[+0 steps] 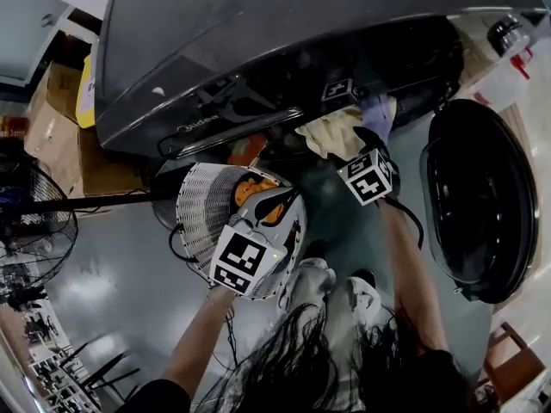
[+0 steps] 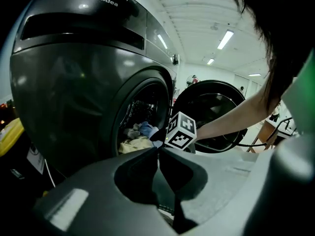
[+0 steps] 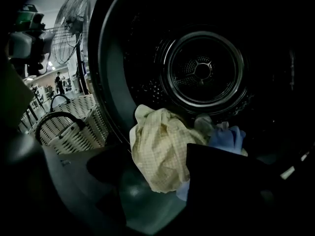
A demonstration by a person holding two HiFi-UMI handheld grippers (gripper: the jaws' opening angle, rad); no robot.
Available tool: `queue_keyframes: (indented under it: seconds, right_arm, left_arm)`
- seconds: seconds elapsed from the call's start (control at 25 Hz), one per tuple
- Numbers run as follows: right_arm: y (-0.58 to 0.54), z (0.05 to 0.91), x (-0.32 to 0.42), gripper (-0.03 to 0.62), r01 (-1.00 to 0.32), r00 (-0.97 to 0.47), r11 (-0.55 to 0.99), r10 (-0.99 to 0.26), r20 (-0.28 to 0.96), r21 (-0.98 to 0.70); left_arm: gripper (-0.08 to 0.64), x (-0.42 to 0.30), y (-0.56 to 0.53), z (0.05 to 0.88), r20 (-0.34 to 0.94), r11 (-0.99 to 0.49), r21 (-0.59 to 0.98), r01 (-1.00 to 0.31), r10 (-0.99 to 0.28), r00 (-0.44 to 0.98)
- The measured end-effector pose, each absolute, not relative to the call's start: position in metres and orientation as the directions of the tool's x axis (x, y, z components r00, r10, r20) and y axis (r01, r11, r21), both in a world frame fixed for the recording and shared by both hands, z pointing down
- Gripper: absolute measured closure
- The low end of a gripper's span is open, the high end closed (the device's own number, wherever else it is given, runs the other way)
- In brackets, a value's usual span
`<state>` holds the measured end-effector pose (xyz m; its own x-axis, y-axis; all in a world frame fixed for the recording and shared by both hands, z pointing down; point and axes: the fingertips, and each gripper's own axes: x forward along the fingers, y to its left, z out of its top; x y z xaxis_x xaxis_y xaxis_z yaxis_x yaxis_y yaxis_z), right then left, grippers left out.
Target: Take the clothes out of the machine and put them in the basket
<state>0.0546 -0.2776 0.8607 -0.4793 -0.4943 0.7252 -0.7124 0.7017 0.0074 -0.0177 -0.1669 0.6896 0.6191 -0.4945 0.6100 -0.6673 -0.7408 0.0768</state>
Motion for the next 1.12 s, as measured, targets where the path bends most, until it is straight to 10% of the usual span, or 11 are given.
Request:
queue_keyframes:
  seconds: [0.36,0.68,1.12]
  right_arm:
    - [-0.322,0.895,0.037,0.2,-0.73,-0.42,0.682,-0.495,0.761,0.041]
    - [-0.322,0.911,0.062,0.524,-0.865,-0.31,0.502,-0.527,0.791,-0.005]
    - [-0.282,0.816,0.071,0.537,-0.876,-0.431,0.461,-0.611,0.664,-0.145]
  left_arm:
    - [0.558,-0.031,-0.172,0.698,0.616,-0.755,0.039,-0.654,-0.497,0.611]
    - [0.558,-0.054,-0.17,0.706,0.624,-0.709,0.069,-0.702,-0.518,0.585]
    - [0.558,-0.054,-0.162,0.673,0.646,-0.722,0.093,-0.685,-0.48,0.594]
